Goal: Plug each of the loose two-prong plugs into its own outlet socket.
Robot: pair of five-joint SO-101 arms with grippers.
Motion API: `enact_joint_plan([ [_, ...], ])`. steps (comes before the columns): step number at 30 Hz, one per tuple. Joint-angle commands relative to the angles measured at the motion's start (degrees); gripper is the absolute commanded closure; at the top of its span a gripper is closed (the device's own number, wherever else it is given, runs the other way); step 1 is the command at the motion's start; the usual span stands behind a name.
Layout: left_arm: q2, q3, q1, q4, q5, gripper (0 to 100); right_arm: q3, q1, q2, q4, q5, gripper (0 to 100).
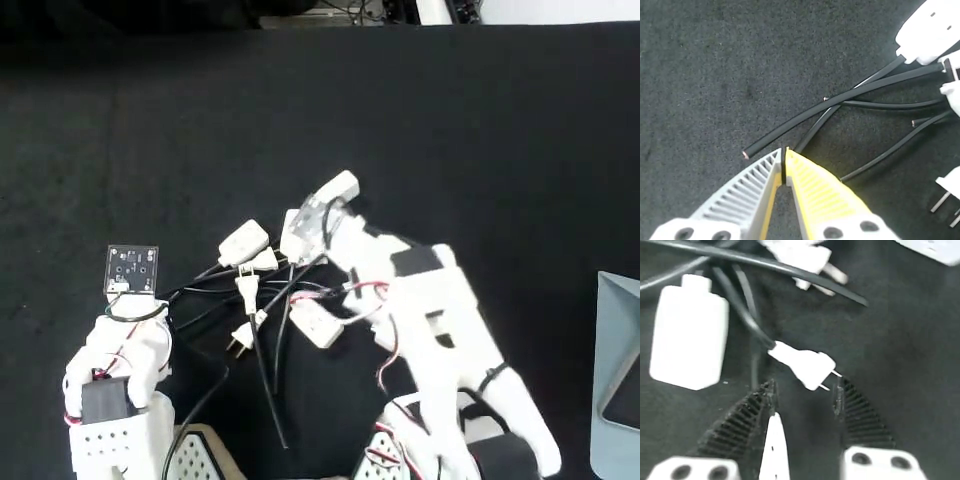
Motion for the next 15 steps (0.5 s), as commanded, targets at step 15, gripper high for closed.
enact_joint_plan([
  [15, -0.26, -0.31, -0.22, -1.14, -0.44, 97, -3.65, 0.26, 12.79, -8.88, 0.79, 79.1],
])
